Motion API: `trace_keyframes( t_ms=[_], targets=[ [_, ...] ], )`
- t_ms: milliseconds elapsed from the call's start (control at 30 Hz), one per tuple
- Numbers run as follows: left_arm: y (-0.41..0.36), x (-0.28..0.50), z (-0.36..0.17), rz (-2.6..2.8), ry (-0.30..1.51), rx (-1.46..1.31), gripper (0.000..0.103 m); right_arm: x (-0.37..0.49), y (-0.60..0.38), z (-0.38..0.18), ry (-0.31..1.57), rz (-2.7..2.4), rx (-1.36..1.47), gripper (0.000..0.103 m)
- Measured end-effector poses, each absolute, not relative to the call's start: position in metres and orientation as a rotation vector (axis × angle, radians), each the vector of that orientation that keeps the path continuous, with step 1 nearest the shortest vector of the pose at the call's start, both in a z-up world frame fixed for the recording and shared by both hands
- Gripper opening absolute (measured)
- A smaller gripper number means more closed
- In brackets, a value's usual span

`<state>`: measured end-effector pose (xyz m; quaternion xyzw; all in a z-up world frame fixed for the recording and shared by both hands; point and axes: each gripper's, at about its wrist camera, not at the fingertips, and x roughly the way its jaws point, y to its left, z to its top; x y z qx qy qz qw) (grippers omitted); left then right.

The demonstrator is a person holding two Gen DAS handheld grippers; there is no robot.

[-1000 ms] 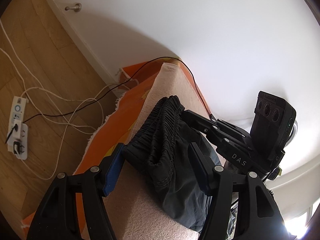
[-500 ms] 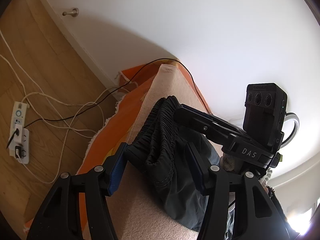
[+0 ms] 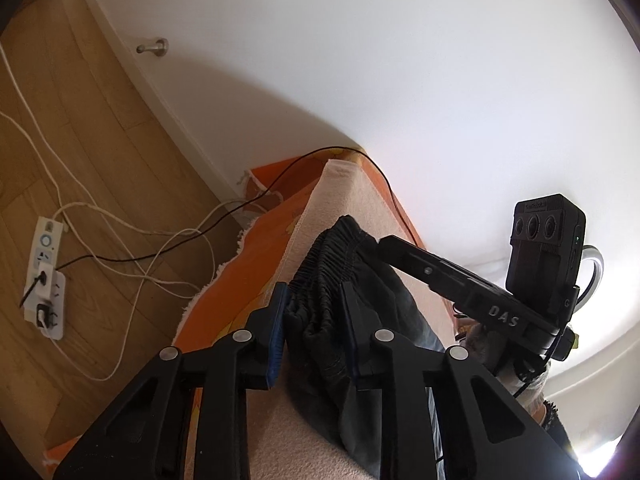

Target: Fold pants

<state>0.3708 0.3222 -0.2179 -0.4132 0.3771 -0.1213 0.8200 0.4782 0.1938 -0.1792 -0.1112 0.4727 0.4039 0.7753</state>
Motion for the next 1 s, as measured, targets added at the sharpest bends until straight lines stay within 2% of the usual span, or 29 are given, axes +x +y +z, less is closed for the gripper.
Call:
trace_keyframes(
  t_ms=[133,300,400,467,600,633,800,867,900,933,967,1000],
  targets=[
    [0.307,0.364,-0.194,-0.291,0.750,-0.755,0.018,0.482,0.161,-0.153,1.082,0.907,-0.045,0.058],
    [0.281,0.359,-0.178,-0.284,0.763,-0.580,0.018,0.488,0.149,-0.152,1.239,0.890,0.080,0.059],
    [0.288,0.362,-0.186,-0.232,0.826,-0.603,0.022,0.483,0.158,-0.166,1.298,0.908,0.084,0.059],
    [0.298,0.363,-0.192,-0.190,0.852,-0.637,0.028,0.480,0.163,-0.178,1.317,0.894,0.064,0.059],
    [0.308,0.363,-0.202,-0.137,0.898,-0.669,0.060,0.478,0.170,-0.201,1.354,0.851,0.050,0.059],
    [0.309,0.364,-0.206,-0.125,0.924,-0.683,0.060,0.478,0.171,-0.206,1.358,0.841,0.051,0.059],
    [0.319,0.364,-0.231,-0.155,0.961,-0.859,0.060,0.481,0.169,-0.215,1.361,0.824,0.083,0.059],
    [0.316,0.363,-0.230,-0.173,0.933,-0.859,0.057,0.482,0.169,-0.215,1.356,0.821,0.093,0.059],
    [0.313,0.363,-0.227,-0.179,0.915,-0.846,0.051,0.482,0.169,-0.215,1.355,0.819,0.094,0.059],
    [0.310,0.363,-0.224,-0.193,0.901,-0.830,0.031,0.483,0.170,-0.215,1.357,0.815,0.099,0.059],
    [0.306,0.364,-0.219,-0.209,0.888,-0.808,0.023,0.485,0.169,-0.214,1.359,0.813,0.107,0.059],
    [0.302,0.363,-0.213,-0.205,0.875,-0.771,0.022,0.485,0.169,-0.213,1.363,0.811,0.112,0.059]
  ],
)
